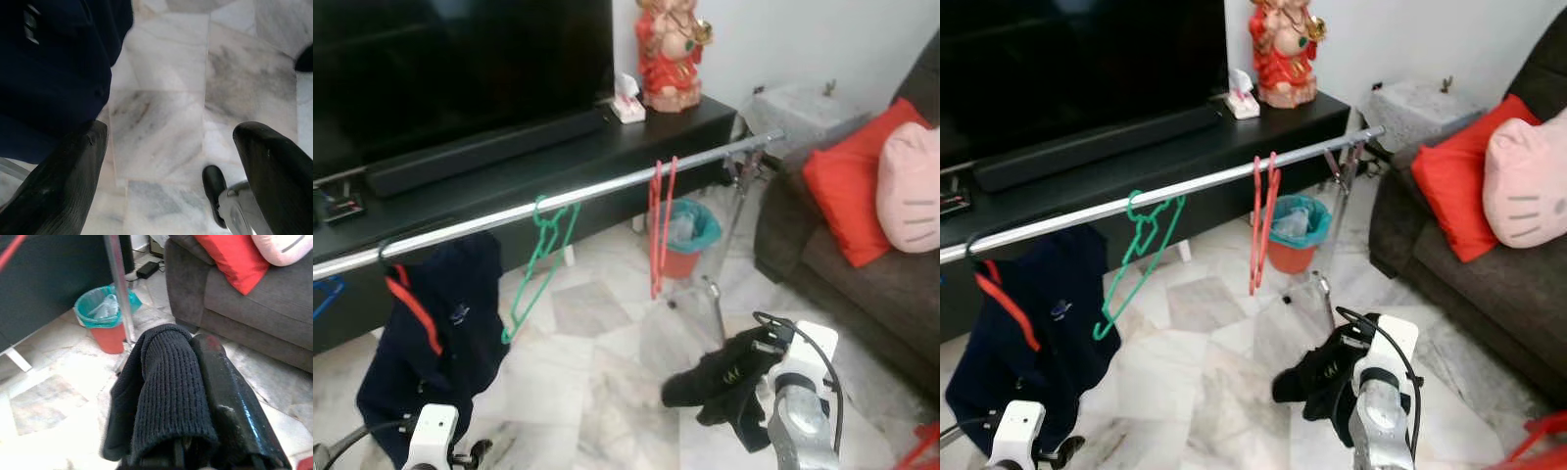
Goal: Hang hanger
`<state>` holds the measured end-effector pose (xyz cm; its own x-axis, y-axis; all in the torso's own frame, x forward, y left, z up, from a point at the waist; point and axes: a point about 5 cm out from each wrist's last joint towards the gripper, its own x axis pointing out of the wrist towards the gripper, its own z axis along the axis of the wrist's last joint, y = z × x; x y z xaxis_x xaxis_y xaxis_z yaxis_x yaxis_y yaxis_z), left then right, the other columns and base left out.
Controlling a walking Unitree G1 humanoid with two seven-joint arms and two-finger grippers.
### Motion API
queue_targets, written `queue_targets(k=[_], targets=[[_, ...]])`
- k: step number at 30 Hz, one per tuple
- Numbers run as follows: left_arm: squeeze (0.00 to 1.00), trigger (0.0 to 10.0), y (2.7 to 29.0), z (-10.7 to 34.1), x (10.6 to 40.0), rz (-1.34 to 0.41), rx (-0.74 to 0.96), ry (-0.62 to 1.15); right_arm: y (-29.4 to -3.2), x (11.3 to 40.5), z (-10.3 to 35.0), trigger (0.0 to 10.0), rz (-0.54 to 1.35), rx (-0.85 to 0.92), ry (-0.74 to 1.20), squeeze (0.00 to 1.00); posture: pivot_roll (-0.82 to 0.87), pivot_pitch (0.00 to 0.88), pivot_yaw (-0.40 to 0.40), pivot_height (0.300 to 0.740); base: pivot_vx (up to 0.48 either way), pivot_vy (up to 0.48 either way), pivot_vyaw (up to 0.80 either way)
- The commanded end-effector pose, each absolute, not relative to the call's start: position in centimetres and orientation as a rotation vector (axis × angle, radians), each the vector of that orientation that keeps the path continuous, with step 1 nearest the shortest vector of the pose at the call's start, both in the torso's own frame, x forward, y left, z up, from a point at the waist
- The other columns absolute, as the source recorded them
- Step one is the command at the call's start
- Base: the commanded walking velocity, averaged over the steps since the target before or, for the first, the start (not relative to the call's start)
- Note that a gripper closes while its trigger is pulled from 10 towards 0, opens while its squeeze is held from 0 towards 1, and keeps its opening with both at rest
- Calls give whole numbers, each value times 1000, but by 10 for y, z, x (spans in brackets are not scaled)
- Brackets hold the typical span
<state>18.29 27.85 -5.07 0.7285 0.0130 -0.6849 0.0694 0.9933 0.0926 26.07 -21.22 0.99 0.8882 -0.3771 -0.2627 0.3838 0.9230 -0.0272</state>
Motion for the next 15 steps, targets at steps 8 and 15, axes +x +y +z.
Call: queue_targets(k=[8, 15], targets=[[0, 10000, 278, -44, 185, -107, 191, 674, -212, 259, 11, 10000, -396, 21, 254, 0, -76, 0, 28, 740, 0, 0, 0], [0, 10000, 225, -5, 224, -203, 249, 328, -212, 258, 10, 10000, -388, 17, 260, 0, -77, 0, 20, 740, 0, 0, 0]])
